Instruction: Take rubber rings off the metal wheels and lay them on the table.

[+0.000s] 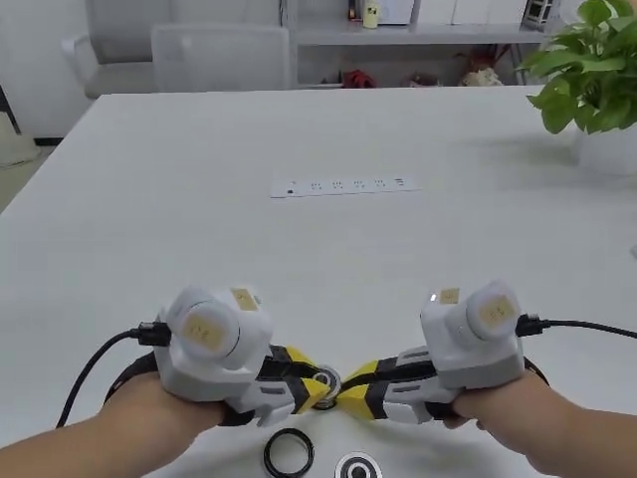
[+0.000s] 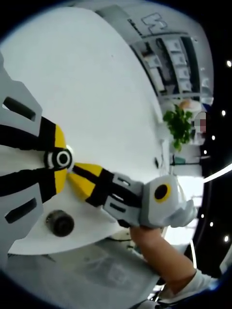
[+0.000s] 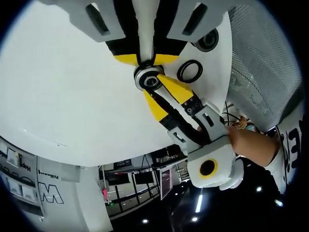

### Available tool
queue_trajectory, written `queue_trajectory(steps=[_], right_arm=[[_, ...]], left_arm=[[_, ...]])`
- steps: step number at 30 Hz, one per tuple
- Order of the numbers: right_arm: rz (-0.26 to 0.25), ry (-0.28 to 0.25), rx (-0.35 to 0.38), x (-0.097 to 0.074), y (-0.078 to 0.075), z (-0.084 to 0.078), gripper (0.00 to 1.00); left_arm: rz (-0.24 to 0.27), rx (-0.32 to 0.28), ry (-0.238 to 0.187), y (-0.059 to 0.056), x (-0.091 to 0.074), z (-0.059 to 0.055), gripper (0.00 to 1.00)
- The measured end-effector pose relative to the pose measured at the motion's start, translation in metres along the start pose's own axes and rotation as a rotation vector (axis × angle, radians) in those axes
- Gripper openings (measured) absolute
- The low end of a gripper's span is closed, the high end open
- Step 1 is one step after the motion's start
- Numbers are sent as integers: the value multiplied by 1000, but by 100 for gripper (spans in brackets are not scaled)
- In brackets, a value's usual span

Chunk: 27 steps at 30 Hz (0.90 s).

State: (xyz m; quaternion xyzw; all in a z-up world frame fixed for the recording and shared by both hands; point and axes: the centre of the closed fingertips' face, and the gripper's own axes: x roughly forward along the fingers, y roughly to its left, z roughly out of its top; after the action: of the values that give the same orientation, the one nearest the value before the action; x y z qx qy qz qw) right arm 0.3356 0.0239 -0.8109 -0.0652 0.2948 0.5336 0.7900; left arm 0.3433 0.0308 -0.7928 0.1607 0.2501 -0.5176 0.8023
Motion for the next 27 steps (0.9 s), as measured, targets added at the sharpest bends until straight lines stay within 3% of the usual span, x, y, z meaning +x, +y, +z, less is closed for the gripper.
queue_trajectory(steps=[13, 16, 27], right_arm=[[-11, -1, 18, 0, -1, 1, 0], [-13, 1, 18, 1, -1, 1, 0], [-16, -5, 62, 2, -1, 1, 0]], left_arm=[[13, -4, 14, 0, -1, 0, 14], [18, -47, 19, 2, -1, 1, 14], [28, -21, 26, 1, -1, -1, 14]])
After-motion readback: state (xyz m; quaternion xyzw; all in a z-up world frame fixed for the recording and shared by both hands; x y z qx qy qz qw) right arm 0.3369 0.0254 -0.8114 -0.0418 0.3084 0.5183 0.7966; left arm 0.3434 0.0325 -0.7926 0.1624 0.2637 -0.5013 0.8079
